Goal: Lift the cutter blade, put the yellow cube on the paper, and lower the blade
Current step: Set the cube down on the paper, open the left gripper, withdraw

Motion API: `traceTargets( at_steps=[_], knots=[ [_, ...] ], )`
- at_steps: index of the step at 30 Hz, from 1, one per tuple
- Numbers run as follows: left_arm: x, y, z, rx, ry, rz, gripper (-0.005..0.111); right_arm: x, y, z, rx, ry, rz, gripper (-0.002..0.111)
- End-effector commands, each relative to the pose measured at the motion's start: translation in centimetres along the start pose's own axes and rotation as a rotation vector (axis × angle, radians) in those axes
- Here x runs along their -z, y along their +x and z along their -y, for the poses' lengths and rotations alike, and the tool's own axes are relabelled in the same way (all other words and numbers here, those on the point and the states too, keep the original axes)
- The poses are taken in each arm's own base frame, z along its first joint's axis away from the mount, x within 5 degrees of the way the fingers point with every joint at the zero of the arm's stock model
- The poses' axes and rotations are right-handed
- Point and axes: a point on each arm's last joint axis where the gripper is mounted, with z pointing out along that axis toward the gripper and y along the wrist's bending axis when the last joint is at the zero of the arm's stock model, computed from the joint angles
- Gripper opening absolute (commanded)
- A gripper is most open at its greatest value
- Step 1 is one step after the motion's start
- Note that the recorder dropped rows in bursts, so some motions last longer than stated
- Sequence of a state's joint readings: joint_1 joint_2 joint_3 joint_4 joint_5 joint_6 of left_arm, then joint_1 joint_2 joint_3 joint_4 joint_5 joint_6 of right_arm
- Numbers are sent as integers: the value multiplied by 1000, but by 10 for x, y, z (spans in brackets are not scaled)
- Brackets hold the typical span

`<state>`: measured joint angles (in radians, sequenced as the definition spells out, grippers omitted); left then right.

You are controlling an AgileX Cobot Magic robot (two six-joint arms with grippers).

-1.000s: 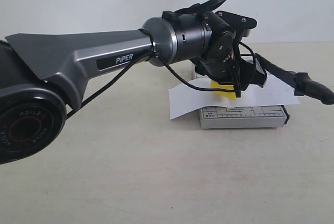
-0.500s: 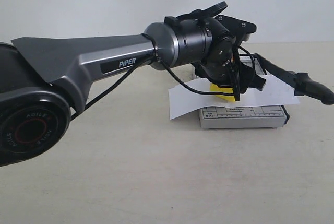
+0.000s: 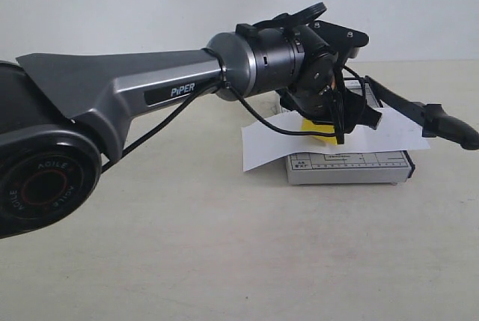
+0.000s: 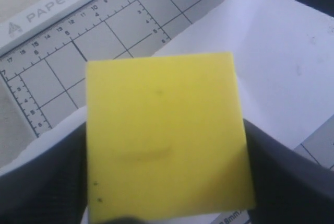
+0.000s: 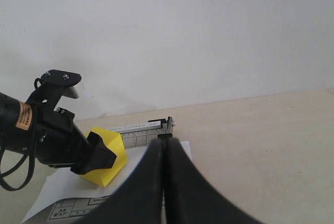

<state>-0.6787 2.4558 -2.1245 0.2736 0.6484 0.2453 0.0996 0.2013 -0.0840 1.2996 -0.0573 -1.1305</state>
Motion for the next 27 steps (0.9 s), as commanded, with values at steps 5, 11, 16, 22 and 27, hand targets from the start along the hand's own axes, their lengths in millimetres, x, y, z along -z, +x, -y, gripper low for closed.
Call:
traceTargets(
  at_steps=[5, 11, 16, 22, 27],
  knots=[
    [4, -4, -2, 1, -11, 16, 38, 1, 0, 0, 5, 1, 4, 0],
    [4, -3, -2, 1, -10, 14, 68, 1, 0, 0, 8, 1, 4, 0],
    [4, -2, -2, 1, -6, -2, 70, 1, 0, 0, 8, 1, 4, 0],
    [4, -1, -2, 1, -4, -14, 70, 1, 0, 0, 8, 1, 4, 0],
    [11, -3, -4, 14, 3, -20, 70, 1, 0, 0, 8, 3, 5, 0]
  ],
)
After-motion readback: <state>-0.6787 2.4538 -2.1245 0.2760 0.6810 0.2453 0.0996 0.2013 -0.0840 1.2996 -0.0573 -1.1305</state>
